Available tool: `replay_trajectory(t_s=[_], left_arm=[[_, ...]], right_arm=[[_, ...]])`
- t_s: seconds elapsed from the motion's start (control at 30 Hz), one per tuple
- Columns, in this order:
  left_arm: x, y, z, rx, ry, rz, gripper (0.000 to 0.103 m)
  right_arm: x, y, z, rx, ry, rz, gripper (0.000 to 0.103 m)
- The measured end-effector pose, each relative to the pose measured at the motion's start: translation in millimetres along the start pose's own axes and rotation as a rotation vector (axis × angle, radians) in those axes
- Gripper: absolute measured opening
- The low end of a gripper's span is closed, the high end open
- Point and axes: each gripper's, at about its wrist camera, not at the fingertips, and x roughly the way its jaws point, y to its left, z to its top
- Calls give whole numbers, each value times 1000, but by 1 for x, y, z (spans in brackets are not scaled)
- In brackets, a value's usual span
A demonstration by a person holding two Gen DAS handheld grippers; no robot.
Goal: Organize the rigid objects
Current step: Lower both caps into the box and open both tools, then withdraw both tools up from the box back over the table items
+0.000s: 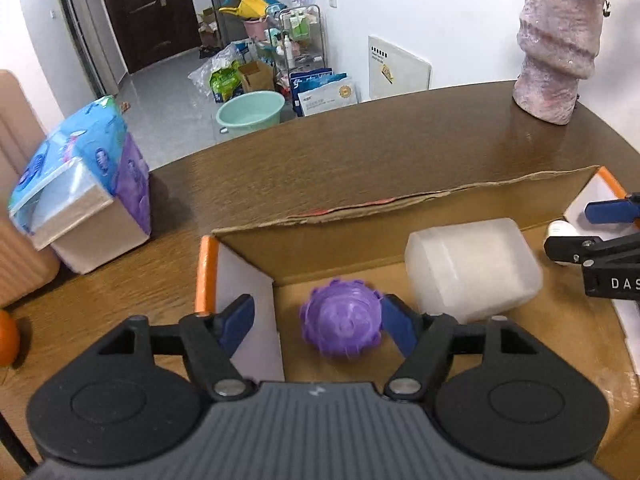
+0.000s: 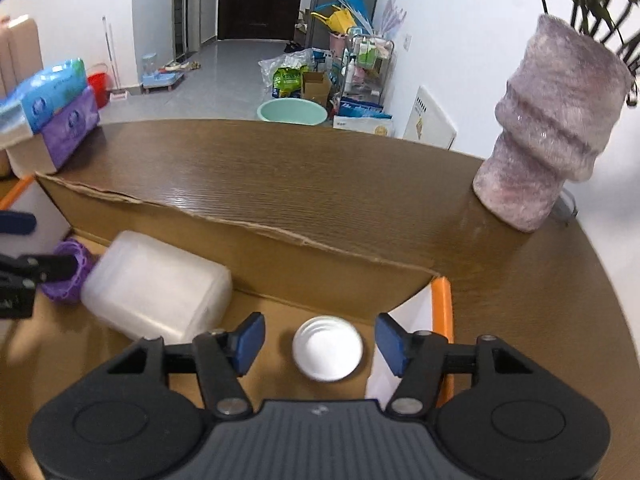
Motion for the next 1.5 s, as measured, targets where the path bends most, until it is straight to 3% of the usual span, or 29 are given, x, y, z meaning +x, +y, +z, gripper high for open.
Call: replay_trajectory(t_s=[0.3,0.53,0.67,0.77,0.93,1.07,1.3,1.5], left_arm=[[-93,7,-10,-10,-57,32,87],[-182,17,-34,-34,-148,22,97],[-226,22,-53,-60,-198,2,97],[-254,23,-74,-85,-281,-6,101],[-294,10,-112,-55,-454,8,103],[-322,1,-138,-60,-597,22,103],[-346,-7,-169,-52,-706,18,103],[-353,-12,-211,-3,-804,32,103]], right_arm=[[-88,2,-4,26,-32,11,68],[-170,0,-24,35,-113,-10,79],[-209,1,-40,52,-147,-31,82],[-235,3,-54,81,-204,-15,85],[-278,11,-83,106,-388,32,92],[-303,20,-106,95,-515,5,100],[-321,22,-139,183,-616,5,103],[-319,22,-176,265,-645,58,103]])
